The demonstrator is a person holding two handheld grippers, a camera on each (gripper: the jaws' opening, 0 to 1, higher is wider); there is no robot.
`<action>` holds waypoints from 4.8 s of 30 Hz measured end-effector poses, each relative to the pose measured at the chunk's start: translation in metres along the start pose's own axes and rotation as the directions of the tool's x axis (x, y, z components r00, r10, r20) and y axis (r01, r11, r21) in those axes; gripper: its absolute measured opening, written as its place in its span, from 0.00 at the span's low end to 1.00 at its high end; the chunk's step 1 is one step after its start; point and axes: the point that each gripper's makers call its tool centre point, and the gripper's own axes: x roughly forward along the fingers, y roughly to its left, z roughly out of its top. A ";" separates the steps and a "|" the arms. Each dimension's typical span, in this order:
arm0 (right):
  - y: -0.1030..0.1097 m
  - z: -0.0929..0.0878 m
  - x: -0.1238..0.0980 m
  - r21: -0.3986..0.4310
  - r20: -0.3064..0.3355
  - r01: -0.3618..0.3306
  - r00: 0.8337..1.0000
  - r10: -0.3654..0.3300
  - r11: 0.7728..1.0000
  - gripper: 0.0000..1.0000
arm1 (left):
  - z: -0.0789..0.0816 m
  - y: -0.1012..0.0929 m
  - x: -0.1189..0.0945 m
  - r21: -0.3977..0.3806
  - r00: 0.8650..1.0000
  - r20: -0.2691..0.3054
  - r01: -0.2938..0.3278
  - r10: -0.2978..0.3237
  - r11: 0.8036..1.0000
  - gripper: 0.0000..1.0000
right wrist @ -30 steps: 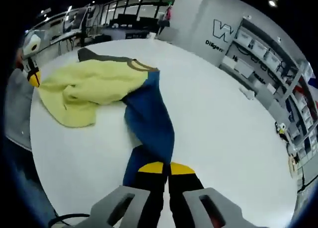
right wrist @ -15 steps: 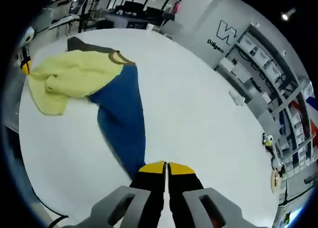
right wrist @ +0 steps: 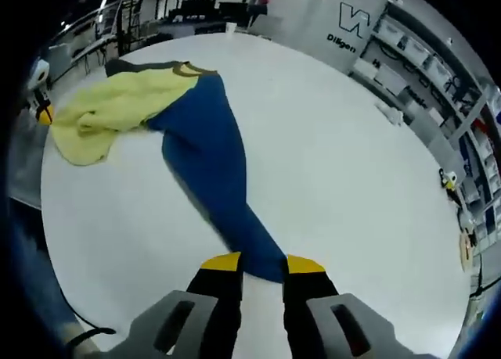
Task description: Fold the garment on the visible template until the final outline fits inside the template.
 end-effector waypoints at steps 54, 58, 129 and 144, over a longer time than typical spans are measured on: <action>0.015 -0.042 -0.043 -0.227 -0.040 -0.254 0.967 0.251 0.940 0.00 | -0.003 -0.005 0.001 0.014 1.000 -0.028 -0.003 0.003 1.000 0.00; 0.000 -0.051 -0.032 -0.349 -0.132 -0.171 0.982 0.133 0.921 0.00 | -0.002 -0.006 0.002 0.016 1.000 -0.031 -0.002 0.002 1.000 0.00; -0.011 -0.004 0.023 0.410 -0.046 0.014 0.999 0.006 0.912 0.13 | -0.002 -0.012 0.003 -0.008 1.000 -0.021 -0.004 0.004 1.000 0.00; -0.010 -0.056 -0.020 0.708 0.037 0.141 0.971 -0.236 0.692 0.00 | -0.002 -0.014 0.007 -0.005 1.000 -0.012 0.007 -0.007 1.000 0.00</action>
